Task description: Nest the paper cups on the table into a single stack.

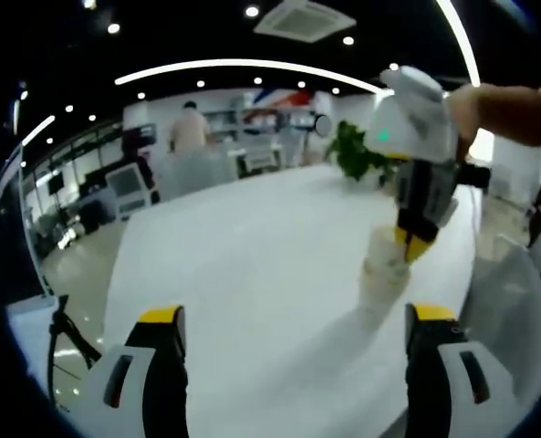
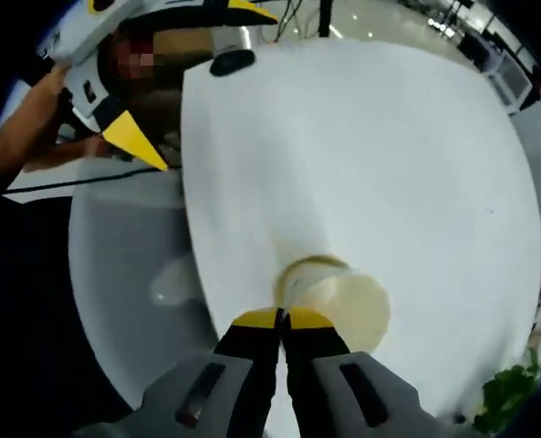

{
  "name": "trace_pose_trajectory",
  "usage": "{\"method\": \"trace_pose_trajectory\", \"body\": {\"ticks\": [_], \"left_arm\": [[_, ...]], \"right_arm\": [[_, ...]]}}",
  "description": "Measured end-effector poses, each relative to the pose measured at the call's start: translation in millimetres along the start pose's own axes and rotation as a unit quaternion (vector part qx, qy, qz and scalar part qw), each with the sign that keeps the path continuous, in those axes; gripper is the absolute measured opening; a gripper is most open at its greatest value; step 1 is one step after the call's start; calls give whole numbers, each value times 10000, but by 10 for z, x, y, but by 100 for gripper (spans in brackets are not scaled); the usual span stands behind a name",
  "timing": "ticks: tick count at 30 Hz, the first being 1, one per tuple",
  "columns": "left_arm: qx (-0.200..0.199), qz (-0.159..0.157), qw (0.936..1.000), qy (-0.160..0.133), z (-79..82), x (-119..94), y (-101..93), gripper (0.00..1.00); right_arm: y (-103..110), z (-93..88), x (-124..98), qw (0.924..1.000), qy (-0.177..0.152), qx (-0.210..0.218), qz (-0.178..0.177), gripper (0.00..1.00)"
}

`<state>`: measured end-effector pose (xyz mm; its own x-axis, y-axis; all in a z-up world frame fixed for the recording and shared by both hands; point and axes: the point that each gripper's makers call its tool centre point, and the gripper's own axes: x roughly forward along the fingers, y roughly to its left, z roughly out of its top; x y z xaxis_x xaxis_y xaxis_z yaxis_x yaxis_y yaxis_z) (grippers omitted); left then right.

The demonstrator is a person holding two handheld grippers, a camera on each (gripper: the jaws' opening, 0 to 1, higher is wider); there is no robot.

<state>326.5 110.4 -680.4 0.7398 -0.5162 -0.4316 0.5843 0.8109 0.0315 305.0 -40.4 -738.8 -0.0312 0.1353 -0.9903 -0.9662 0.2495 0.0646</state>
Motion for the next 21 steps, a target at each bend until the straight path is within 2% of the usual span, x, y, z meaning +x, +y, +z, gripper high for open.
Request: {"method": "trace_pose_trajectory", "body": {"ticks": [12,19,21], "left_arm": [[-40,22,10000,1,-41,-46,10,99],[-31,-8,10000,1,-56,-39,-17,99],[-38,-26,10000,-17,-52,-23,-25,99]], "right_arm": [[29,-28,198,9999,90,9,92,0],[25,4,184,9999,-15,22,113,0],[14,6,177,9999,-71,-22,82,3]]}}
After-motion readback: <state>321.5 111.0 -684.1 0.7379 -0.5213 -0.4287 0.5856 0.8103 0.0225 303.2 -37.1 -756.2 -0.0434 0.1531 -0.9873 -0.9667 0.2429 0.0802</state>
